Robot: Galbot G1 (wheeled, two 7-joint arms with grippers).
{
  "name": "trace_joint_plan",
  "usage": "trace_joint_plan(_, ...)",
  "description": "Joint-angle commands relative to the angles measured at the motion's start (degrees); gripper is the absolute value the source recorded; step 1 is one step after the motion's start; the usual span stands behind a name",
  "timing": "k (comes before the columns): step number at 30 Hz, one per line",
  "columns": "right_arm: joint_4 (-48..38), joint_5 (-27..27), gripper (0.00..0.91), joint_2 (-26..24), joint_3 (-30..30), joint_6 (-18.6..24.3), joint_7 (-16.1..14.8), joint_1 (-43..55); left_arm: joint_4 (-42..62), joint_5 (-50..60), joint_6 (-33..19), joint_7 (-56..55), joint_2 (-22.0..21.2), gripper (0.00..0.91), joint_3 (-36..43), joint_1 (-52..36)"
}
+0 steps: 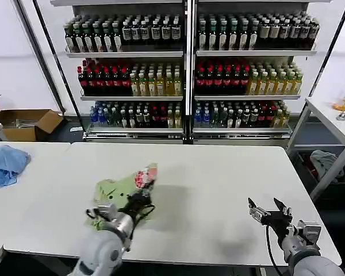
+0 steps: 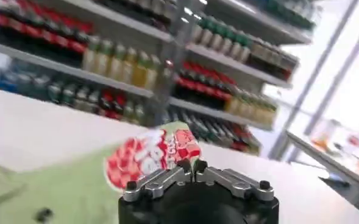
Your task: Fold and organize the clothes.
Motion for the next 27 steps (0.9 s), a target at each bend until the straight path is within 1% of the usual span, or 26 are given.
trace_joint_plan(1, 0.5, 0.2, 0.907, 0.6, 1.7, 0.0, -0.1, -0.6, 14.3, 8.8, 0.3, -1.0, -10.2, 0.03, 21.1, -12.4)
trace_joint_plan(2, 0.5, 0.3, 0.907, 0.7, 1.7, 0.0, -0.1, -0.6, 15.3, 8.9, 0.2, -1.0, -10.7, 0.02, 21.3, -12.9)
trace_joint_plan(6, 0.5, 0.3, 0.907, 0.8, 1.9, 0.0, -0.1, -0.7, 18.1, 9.6, -0.4, -0.2, -13.8, 0.03, 23.1, -15.6)
trace_joint_plan(7, 0.4, 0.3, 0.907, 0.8, 2.0, 0.0, -0.1, -0.6, 18.9, 10.4, -1.0, 0.0, -14.4, 0.091, 24.1, -16.2)
trace_joint_plan(8, 0.3, 0.3, 0.907, 0.9, 1.9, 0.0, -0.1, -0.5, 19.3, 11.0, -1.5, 0.0, -14.7, 0.242, 24.6, -16.4)
trace_joint_plan(9, 0.2, 0.3, 0.907, 0.9, 1.9, 0.0, -0.1, -0.3, 20.0, 12.7, -3.1, -0.1, -15.1, 0.907, 25.5, -16.7)
trace_joint_plan(10, 0.1, 0.2, 0.907, 0.9, 1.9, 0.0, -0.1, -0.2, 20.4, 14.3, -4.9, -0.3, -15.5, 0.907, 26.7, -16.8)
trace_joint_plan(12, 0.1, 0.2, 0.907, 0.8, 1.8, 0.0, -0.2, -0.1, 19.9, 14.7, -6.6, -0.7, -15.6, 0.907, 27.3, -16.4)
trace_joint_plan(15, -0.3, 0.2, 0.907, 0.5, 1.4, 0.1, -0.2, 0.7, 16.5, 14.6, -9.8, -0.8, -13.9, 0.907, 27.7, -14.8)
trace_joint_plan(19, -1.4, 0.3, 0.907, 0.5, 0.0, 0.6, -0.4, 2.4, 9.6, 14.7, -11.5, -1.3, -9.1, 0.907, 27.0, -10.5)
trace_joint_plan(21, -1.9, 0.3, 0.907, 1.0, -1.1, 0.8, -0.4, 3.4, 5.6, 14.4, -11.5, -1.9, -7.7, 0.907, 24.0, -7.9)
trace_joint_plan(24, -4.5, 0.5, 0.907, 2.2, -5.0, 1.3, -0.1, 6.3, 1.3, 13.3, -11.8, -1.8, -6.2, 0.907, 17.5, -4.3)
trace_joint_plan(25, -5.7, 0.5, 0.907, 2.9, -6.7, 1.6, 0.3, 8.1, -0.3, 12.3, -11.8, -1.9, -5.2, 0.907, 12.3, -2.4)
trace_joint_plan(26, -7.4, 0.9, 0.907, 3.9, -9.4, 2.0, 0.9, 10.8, -1.2, 12.1, -11.8, -2.2, -4.3, 0.907, 10.2, -1.4)
trace_joint_plan(27, -8.0, 1.3, 0.907, 4.8, -10.7, 2.1, 1.2, 11.4, -2.0, 11.6, -12.0, -2.7, -3.1, 0.907, 8.0, -0.6)
